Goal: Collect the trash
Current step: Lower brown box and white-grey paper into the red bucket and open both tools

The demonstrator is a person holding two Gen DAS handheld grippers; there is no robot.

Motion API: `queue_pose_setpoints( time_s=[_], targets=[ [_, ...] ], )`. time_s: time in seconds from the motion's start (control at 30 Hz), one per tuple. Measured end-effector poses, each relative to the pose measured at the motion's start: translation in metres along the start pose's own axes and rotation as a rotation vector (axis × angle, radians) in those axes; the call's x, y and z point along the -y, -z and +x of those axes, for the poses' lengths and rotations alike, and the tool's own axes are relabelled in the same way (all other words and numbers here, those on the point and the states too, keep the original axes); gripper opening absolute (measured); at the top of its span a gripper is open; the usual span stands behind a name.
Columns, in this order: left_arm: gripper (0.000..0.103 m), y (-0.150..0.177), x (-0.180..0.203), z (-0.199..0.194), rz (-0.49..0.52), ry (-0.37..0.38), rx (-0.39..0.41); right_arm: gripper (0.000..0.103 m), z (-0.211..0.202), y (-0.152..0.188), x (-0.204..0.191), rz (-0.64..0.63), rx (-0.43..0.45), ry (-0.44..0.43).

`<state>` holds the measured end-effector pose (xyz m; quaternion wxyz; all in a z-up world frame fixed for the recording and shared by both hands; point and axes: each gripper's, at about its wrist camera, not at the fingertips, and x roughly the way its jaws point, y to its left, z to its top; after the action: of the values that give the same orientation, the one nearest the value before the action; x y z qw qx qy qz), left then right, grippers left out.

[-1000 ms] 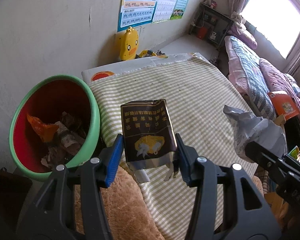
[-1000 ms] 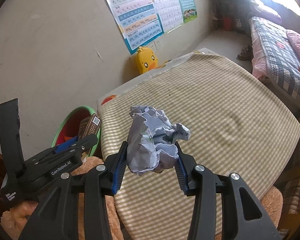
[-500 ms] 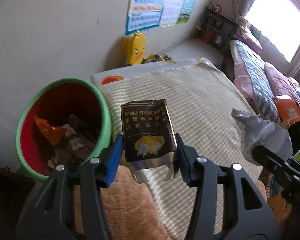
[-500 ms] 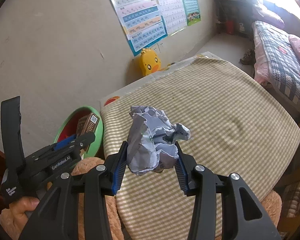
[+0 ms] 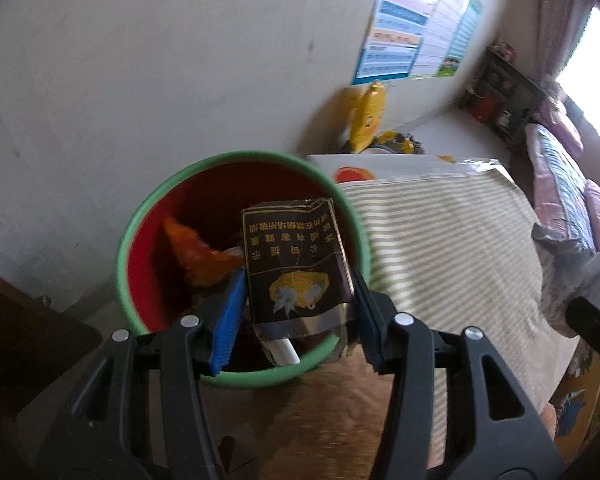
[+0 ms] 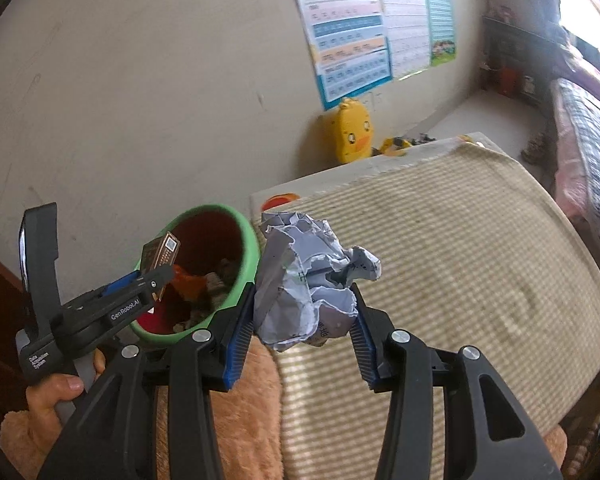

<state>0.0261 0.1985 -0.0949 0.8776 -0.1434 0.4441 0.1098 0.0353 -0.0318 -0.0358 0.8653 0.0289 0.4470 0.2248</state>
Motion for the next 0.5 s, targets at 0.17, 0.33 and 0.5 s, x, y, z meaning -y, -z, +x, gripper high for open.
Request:
queue_pose_setpoints(
  time_s=[0.17, 0.33, 0.5],
  targets=[
    [0.048, 0.000, -0.021, 0.008, -0.031, -0.033, -0.020, 0.043, 0.019, -0.009, -0.023, -0.040, -0.023, -0.027],
    [0.048, 0.002, -0.038, 0.021, -0.058, -0.063, -0.044, 0.043, 0.040, -0.020, -0.042, -0.048, -0.055, -0.076],
    [0.048, 0.003, -0.052, 0.035, -0.077, -0.082, -0.068, 0.043, 0.054, -0.027, -0.063, -0.089, -0.064, -0.091]
  ],
)
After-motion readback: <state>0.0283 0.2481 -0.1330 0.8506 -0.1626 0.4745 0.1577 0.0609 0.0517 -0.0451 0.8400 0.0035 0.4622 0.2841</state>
